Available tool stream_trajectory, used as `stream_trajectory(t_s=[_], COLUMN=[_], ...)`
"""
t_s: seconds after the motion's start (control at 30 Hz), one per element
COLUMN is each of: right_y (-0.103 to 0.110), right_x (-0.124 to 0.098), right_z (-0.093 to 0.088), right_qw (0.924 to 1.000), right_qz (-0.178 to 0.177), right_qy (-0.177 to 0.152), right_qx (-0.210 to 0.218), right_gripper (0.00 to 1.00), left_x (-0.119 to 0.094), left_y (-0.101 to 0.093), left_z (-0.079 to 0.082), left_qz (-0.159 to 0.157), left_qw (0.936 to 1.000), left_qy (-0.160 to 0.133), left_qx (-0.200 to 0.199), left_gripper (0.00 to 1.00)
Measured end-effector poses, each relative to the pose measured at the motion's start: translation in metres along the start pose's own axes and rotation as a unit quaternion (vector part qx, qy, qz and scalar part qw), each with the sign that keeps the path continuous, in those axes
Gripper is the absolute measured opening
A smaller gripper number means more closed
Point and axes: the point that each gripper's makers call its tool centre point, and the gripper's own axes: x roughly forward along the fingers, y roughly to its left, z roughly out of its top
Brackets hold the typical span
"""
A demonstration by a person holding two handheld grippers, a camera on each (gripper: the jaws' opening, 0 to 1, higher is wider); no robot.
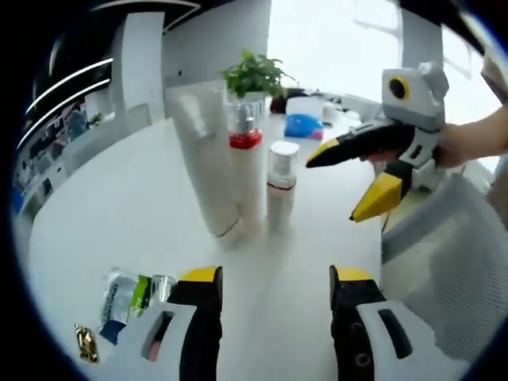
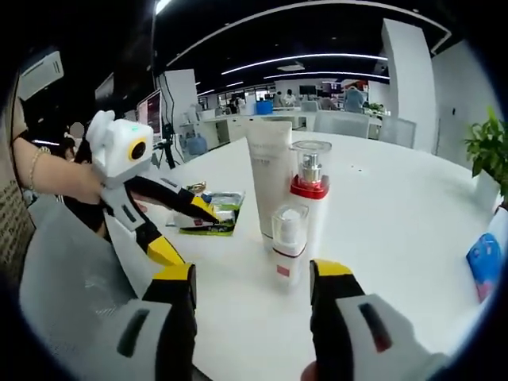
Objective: Arrange the skincare products in the storage area until every visible bottle or jar stands upright without overlapping.
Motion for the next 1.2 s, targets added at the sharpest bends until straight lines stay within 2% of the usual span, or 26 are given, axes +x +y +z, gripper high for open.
stream_trajectory(t_s=[0.17, 0.33, 0.53, 0.7, 0.93, 1.2], right_y=[0.008, 0.013, 0.022, 0.029, 0.036, 0.042], right_x=[-0.008, -0.015, -0.025, -0.030, -0.035, -0.044], right_z=[0.007, 0.009, 0.018, 0.021, 0.021, 0.018], right_qw=[0.9996, 0.9992, 0.9982, 0.9978, 0.9969, 0.9958], right_qz=[0.007, 0.008, 0.016, 0.022, 0.027, 0.027], right_qy=[-0.011, -0.016, -0.034, -0.040, -0.043, -0.045], right_qx=[0.024, 0.036, 0.047, 0.047, 0.060, 0.076], right_gripper=[0.62, 0.66, 0.69, 0.72, 0.76, 0.81], left_x=[-0.025, -0.048, -0.069, -0.084, -0.106, -0.132], left_y=[0.005, 0.005, -0.005, -0.011, -0.009, -0.003], left_z=[-0.009, -0.016, -0.023, -0.034, -0.053, -0.064], left_qz=[0.032, 0.050, 0.057, 0.067, 0.097, 0.132], left_qw=[0.9990, 0.9973, 0.9960, 0.9947, 0.9888, 0.9812], left_qy=[-0.005, -0.015, -0.022, -0.021, -0.020, -0.027], left_qx=[-0.032, -0.051, -0.065, -0.075, -0.111, -0.139], left_gripper=[0.57, 0.62, 0.76, 0.78, 0.82, 0.86])
